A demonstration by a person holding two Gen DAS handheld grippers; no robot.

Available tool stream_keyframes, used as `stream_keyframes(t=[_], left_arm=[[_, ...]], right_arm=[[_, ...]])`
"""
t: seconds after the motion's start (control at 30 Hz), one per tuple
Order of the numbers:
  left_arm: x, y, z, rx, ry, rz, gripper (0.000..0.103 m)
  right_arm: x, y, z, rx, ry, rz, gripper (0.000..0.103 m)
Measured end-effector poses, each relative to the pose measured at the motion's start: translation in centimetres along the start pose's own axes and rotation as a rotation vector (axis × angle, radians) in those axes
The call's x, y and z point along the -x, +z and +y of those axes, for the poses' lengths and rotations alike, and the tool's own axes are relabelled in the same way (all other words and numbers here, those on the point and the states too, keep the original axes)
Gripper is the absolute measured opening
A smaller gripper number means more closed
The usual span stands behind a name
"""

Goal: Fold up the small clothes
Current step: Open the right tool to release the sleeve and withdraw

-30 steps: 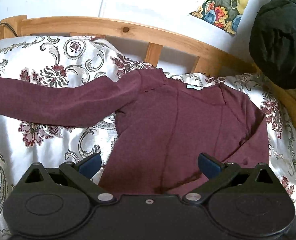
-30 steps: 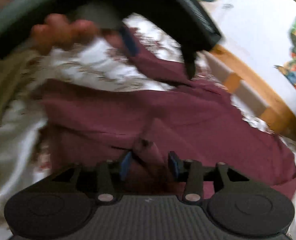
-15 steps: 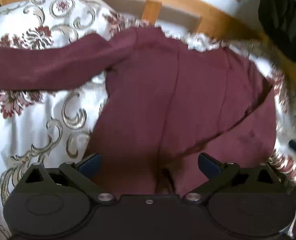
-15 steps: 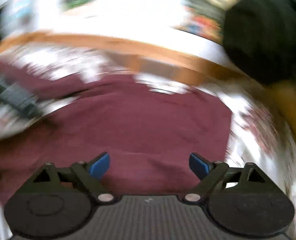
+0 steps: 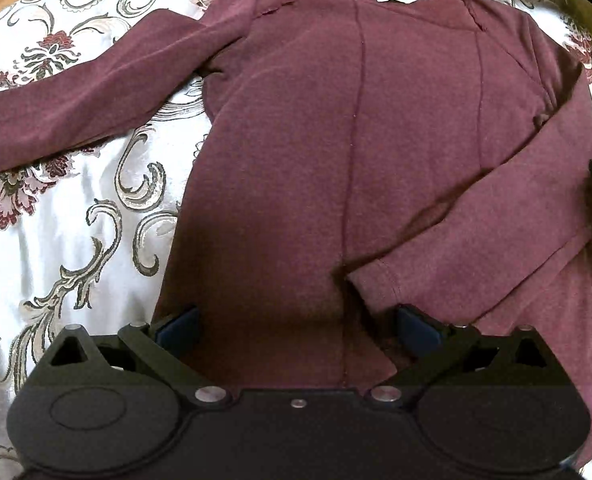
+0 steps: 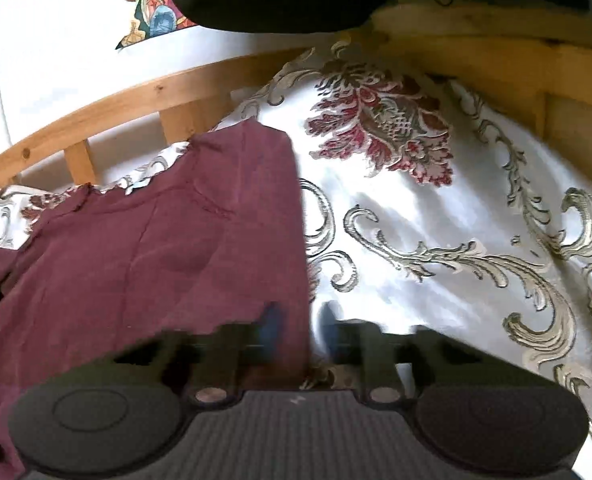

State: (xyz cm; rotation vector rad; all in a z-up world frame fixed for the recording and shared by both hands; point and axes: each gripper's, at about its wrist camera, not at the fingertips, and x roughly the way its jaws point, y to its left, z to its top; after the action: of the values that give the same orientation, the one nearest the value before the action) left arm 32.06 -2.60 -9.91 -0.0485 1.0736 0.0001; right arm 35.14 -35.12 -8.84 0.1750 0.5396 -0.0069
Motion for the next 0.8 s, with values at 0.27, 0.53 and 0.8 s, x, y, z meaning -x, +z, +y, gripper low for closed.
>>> stream_keyframes(t=[0.27,0.53,0.8], left_arm=[[-0.3,-0.1,-0.7,-0.042,0.002,0.005,0.102],[1.4,-0.3,0.9,0.034,-0.051,-0.002,0.102],[10.9,-0.7,6.7,0.205,0.036,-0.308,0.102]], right_arm=[[-0.2,-0.1,0.5,0.059,-0.079,0.007,0.009],[1.7,-1.5,4.0,0.216,-0.11,0.01,0.072],[6.9,-1.6,6.5,0.312,-0.039,-0.085,0.101]])
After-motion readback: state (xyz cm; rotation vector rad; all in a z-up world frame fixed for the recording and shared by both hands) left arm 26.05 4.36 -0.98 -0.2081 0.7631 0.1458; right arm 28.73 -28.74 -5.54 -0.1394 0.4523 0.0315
